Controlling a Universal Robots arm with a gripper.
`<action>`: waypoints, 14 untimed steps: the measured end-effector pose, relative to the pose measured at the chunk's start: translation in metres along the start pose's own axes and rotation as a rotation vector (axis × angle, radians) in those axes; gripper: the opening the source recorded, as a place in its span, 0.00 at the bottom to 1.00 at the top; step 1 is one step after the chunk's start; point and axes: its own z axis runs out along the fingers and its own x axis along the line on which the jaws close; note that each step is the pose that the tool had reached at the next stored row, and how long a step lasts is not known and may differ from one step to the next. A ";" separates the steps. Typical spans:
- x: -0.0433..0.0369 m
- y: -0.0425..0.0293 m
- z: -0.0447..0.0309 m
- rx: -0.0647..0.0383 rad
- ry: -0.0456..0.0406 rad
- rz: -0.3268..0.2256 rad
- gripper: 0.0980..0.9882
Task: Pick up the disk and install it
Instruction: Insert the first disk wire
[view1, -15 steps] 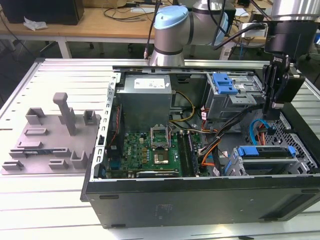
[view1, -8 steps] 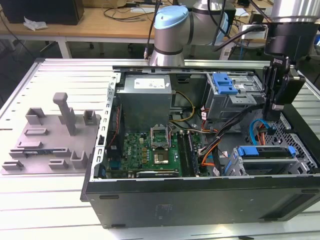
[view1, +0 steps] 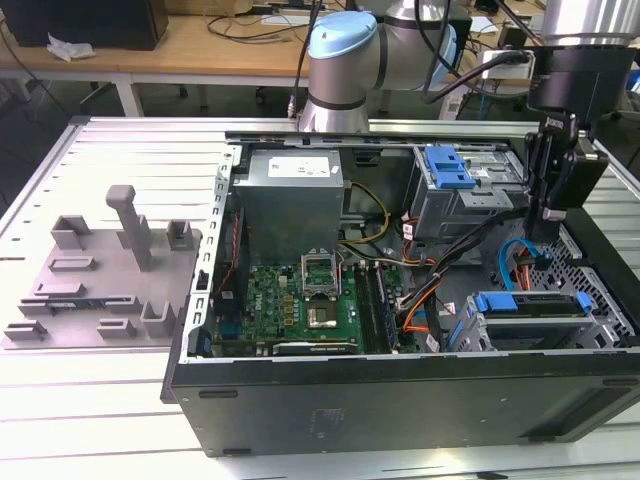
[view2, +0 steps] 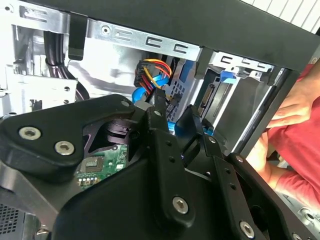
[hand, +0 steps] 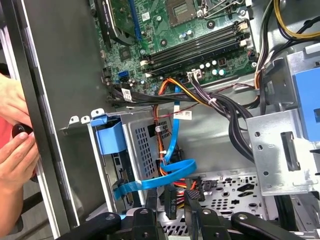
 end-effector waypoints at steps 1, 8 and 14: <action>-0.0009 0.0003 -0.0004 0.000 0.0001 0.000 0.29; -0.0018 0.0005 0.0001 0.000 0.0001 0.000 0.19; -0.0019 0.0005 0.0003 0.000 0.0002 0.000 0.07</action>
